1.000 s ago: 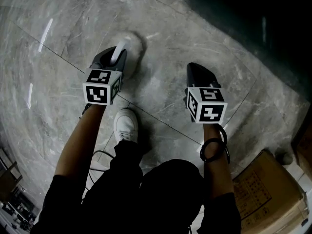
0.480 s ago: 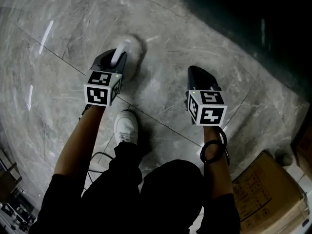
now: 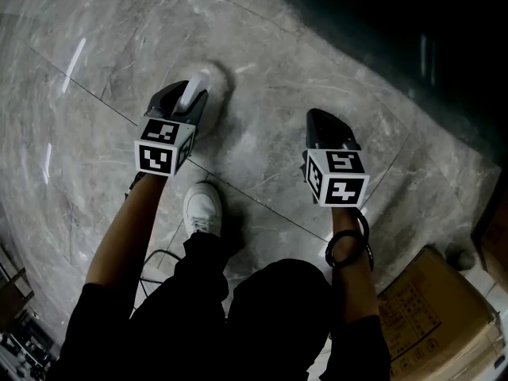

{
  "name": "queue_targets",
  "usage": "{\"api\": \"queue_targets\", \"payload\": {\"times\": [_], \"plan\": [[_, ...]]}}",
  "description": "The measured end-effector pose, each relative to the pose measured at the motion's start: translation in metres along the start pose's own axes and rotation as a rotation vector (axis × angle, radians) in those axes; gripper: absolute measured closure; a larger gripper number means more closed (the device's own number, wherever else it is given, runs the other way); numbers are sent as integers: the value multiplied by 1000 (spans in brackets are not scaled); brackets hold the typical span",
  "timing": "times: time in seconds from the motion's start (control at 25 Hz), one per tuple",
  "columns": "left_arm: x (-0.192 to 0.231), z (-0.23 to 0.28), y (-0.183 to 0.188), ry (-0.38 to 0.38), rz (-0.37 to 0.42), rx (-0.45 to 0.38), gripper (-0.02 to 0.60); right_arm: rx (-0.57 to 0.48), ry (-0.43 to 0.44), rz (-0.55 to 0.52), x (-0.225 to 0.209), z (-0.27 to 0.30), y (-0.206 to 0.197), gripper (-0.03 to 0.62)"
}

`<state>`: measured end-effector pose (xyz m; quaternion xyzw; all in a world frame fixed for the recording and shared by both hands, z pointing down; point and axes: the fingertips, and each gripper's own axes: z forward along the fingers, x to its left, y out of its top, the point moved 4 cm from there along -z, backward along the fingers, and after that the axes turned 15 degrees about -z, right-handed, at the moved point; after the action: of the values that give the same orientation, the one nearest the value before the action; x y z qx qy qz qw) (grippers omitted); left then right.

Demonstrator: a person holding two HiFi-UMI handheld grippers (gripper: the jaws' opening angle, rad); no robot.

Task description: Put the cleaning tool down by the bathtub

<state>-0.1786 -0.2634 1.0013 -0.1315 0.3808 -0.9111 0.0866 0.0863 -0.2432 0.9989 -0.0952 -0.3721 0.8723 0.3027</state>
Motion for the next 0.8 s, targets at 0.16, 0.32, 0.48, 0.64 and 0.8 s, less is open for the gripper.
{"api": "queue_targets", "payload": {"times": [0.16,0.32,0.48,0.64,0.8], "plan": [[0,-5,7,5,6,-16,411,-6,-10,-9,-4,-7,4,580],[-3,-10,18,1,16,-34,409,-27,-22,-14,-11,-12,15,580],[-8,-18,26,0,34,-47,409,-62,-30,-26,-13,-20,28,580],[-11,-26,37,10,5,-75,410,-87,-38,-26,-17,-32,39,580],[-19,-37,49,-2,3,-77,433,-94,-45,-17,-20,-44,50,580]]}}
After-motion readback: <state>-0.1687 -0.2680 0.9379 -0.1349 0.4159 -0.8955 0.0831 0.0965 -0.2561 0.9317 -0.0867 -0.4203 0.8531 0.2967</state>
